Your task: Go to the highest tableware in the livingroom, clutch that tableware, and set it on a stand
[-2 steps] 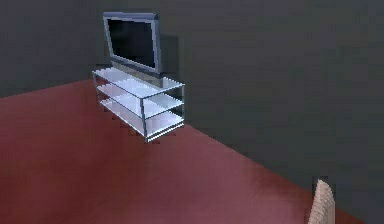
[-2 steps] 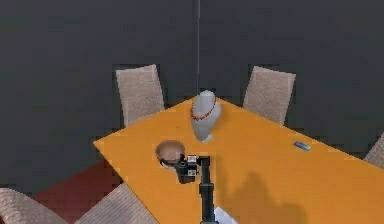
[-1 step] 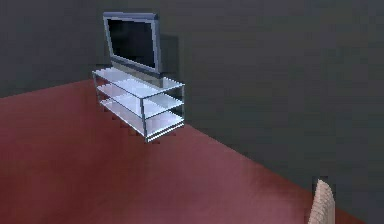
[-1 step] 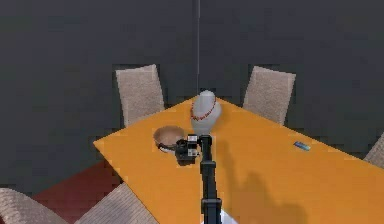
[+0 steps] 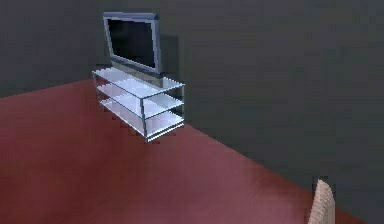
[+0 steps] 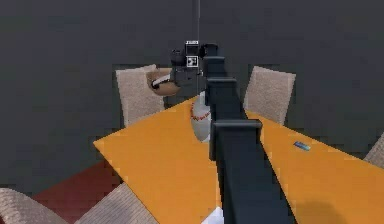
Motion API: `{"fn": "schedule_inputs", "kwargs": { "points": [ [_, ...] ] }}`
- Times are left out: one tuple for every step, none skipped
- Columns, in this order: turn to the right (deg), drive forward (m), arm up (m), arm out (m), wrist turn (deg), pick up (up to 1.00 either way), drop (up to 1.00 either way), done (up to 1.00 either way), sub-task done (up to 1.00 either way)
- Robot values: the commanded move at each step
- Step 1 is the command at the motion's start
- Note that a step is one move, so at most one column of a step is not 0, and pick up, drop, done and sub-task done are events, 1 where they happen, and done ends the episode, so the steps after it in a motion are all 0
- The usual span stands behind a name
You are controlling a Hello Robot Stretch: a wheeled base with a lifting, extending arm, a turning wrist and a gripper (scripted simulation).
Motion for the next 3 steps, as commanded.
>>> {"fn": "schedule_inputs", "kwargs": {
  "points": [
    [0.0, 0.0, 0.0, 0.0, -45.0, 0.0, 0.0, 0.0, 0.0],
    [0.0, 0.0, 0.0, 0.0, -45.0, 0.0, 0.0, 0.0, 0.0],
    [0.0, 0.0, 0.0, 0.0, -21.0, 0.0, 0.0, 0.0, 0.0]
  ]
}}
